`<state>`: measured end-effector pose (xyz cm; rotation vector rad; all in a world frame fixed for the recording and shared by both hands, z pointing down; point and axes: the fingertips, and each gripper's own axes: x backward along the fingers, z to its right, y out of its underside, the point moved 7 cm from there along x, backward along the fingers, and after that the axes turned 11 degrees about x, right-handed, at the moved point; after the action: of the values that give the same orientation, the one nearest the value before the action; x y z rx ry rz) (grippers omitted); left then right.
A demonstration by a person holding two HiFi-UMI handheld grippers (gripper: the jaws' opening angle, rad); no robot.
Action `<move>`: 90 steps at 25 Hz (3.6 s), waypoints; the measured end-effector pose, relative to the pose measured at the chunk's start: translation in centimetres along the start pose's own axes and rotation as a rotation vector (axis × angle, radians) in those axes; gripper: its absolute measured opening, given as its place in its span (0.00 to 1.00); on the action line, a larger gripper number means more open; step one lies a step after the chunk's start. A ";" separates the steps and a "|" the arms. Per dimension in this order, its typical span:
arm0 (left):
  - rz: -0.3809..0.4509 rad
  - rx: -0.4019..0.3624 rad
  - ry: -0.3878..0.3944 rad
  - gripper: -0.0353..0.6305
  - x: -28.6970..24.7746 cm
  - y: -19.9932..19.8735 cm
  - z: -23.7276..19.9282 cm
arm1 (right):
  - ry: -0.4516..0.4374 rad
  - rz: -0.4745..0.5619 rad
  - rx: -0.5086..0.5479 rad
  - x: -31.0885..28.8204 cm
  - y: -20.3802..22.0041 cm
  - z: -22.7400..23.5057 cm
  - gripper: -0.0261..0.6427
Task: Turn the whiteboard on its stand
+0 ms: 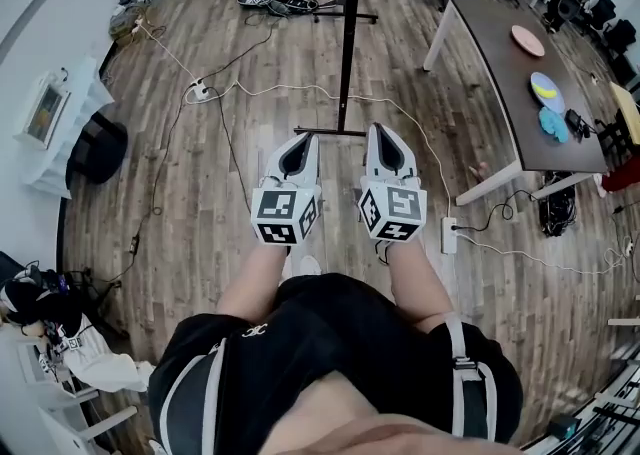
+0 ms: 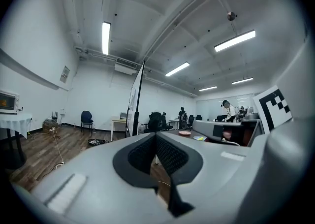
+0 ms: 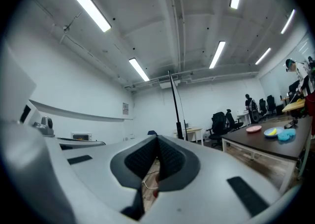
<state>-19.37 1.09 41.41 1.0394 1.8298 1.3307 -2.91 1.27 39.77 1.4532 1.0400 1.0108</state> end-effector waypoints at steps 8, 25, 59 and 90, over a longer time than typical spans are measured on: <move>-0.011 0.057 0.055 0.06 -3.1 -1.2 -5.3 | 0.044 -0.021 0.028 -4.7 0.2 -1.7 0.05; -0.029 0.005 0.042 0.06 -10.3 -2.1 -9.3 | 0.058 -0.043 0.009 -12.1 2.5 0.3 0.05; -0.084 -0.022 -0.168 0.06 -41.0 -2.4 -7.9 | -0.111 -0.062 -0.028 -34.7 6.7 22.9 0.05; -0.157 -0.052 -0.233 0.36 -57.0 -0.9 -15.8 | -0.035 -0.145 0.019 -43.0 8.2 28.4 0.05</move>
<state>-5.42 -56.07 47.61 0.9588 1.6576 1.1092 13.50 -48.19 42.18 1.3850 1.1145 0.8712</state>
